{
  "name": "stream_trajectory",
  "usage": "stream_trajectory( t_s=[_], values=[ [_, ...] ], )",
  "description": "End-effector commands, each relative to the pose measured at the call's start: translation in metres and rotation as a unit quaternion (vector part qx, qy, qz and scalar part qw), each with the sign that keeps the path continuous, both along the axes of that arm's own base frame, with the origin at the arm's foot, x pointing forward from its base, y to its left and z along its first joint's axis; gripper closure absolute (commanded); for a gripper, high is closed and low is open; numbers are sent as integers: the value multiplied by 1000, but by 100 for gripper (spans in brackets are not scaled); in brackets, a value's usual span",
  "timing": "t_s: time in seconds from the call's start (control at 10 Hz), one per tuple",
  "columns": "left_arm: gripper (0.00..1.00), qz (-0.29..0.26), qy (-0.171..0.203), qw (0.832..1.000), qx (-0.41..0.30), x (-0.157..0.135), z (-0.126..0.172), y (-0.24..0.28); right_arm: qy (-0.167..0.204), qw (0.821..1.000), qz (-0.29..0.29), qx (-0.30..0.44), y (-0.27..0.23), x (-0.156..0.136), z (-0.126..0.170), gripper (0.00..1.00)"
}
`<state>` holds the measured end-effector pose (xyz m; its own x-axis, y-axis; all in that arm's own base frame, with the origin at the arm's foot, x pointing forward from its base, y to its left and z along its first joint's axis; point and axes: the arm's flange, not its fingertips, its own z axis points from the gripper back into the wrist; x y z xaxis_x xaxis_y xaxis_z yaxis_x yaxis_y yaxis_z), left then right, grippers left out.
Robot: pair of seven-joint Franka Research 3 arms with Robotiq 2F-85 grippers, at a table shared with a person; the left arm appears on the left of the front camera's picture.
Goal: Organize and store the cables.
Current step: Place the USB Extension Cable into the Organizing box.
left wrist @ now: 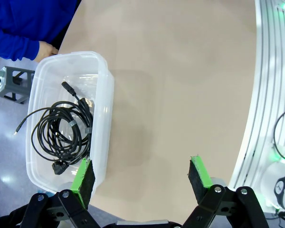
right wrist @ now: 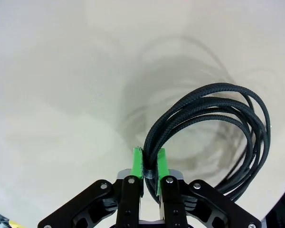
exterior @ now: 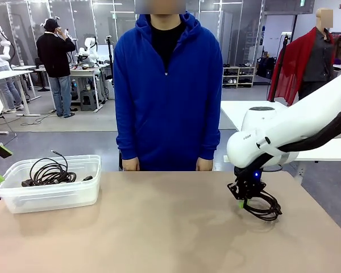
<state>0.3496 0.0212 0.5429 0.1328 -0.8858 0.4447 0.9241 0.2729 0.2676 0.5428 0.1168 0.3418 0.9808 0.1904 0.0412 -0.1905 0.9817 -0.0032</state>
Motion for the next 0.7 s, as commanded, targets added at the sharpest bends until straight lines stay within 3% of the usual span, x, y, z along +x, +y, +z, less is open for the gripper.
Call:
stream_trajectory(
  t_s=[0.0,0.3,0.6],
  values=[
    [0,0,-1,1000,0,0,1,0,30,999,14,-10,11,-16,34,100],
    [0,0,-1,1000,0,0,1,0,25,1000,5,-17,24,-21,69,100],
    [0,0,-1,1000,0,0,1,0,41,999,15,-14,48,-19,77,100]
  ],
)
